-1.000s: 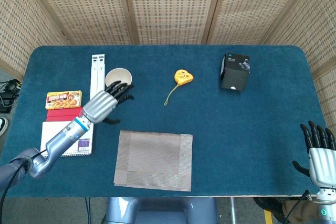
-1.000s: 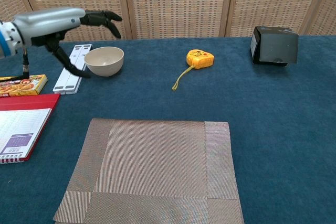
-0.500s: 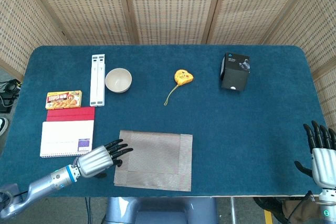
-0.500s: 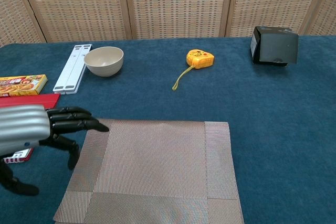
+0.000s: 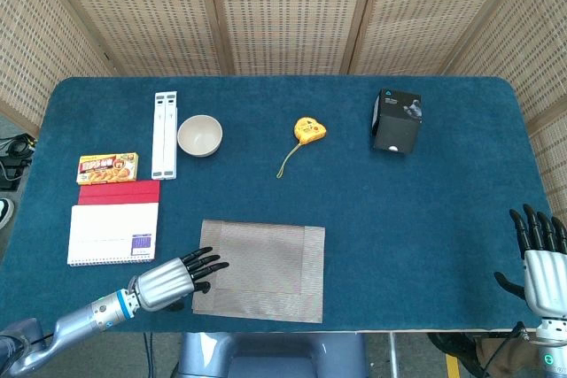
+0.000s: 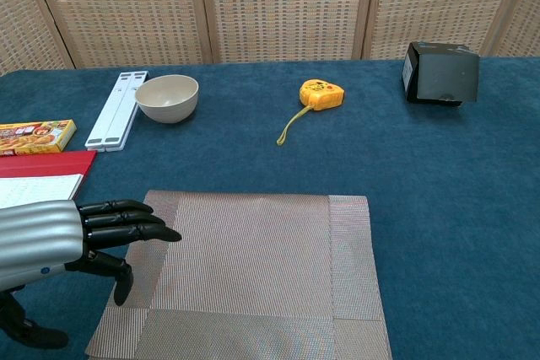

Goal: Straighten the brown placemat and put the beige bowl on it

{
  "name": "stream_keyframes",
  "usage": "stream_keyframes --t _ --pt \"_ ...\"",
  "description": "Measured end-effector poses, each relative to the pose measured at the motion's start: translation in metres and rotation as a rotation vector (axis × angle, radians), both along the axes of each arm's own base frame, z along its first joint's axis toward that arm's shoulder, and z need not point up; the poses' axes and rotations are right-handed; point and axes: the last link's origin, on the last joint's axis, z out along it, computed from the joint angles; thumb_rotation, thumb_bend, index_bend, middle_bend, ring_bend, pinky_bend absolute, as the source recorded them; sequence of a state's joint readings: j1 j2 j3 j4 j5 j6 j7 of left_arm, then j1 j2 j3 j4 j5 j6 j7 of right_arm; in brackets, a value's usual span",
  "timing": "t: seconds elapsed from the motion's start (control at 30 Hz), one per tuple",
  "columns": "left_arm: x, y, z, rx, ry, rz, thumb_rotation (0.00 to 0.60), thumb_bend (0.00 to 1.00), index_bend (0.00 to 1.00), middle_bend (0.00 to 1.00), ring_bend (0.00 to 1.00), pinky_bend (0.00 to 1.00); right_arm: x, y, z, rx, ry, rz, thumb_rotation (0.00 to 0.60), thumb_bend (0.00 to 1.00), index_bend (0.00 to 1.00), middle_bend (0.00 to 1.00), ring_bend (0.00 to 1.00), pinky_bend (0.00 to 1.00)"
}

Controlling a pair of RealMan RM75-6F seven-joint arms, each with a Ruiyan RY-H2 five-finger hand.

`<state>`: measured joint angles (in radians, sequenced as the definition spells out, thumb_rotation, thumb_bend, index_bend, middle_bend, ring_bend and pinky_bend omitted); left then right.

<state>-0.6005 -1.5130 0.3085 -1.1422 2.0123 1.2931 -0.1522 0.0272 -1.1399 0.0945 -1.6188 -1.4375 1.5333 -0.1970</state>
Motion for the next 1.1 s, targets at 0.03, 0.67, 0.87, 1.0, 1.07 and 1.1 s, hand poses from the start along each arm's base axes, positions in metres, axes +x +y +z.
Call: stream_keyframes --t 0.03,0.67,0.87,1.0,1.07,1.1 --pt "0.000 0.000 -0.001 0.000 0.002 -0.003 0.600 0.10 0.42 0.00 0.00 0.00 0.000 0.000 0.000 0.000 -0.001 0.000 0.600 0.00 0.00 0.00 0.00 0.00" --pt "0.005 0.000 -0.015 -0.003 0.017 -0.020 0.600 0.10 0.42 0.00 0.00 0.00 -0.002 -0.001 0.002 -0.004 -0.003 -0.007 0.600 0.00 0.00 0.00 0.00 0.00" --pt "0.007 0.002 -0.018 -0.007 0.018 -0.030 0.600 0.10 0.42 0.00 0.00 0.00 -0.002 -0.001 0.002 -0.007 -0.002 -0.006 0.600 0.00 0.00 0.00 0.00 0.00" --pt "0.008 0.002 -0.020 -0.008 0.021 -0.035 0.600 0.10 0.42 0.00 0.00 0.00 -0.002 -0.001 0.002 -0.006 -0.001 -0.008 0.600 0.00 0.00 0.00 0.00 0.00" --pt "0.008 0.002 -0.021 -0.010 0.024 -0.034 0.600 0.10 0.43 0.00 0.00 0.00 -0.002 -0.001 0.002 -0.006 -0.003 -0.008 0.600 0.00 0.00 0.00 0.00 0.00" --pt "0.008 0.002 -0.022 -0.011 0.026 -0.034 0.600 0.10 0.43 0.00 0.00 0.00 -0.002 -0.001 0.002 -0.006 -0.003 -0.008 0.600 0.00 0.00 0.00 0.00 0.00"
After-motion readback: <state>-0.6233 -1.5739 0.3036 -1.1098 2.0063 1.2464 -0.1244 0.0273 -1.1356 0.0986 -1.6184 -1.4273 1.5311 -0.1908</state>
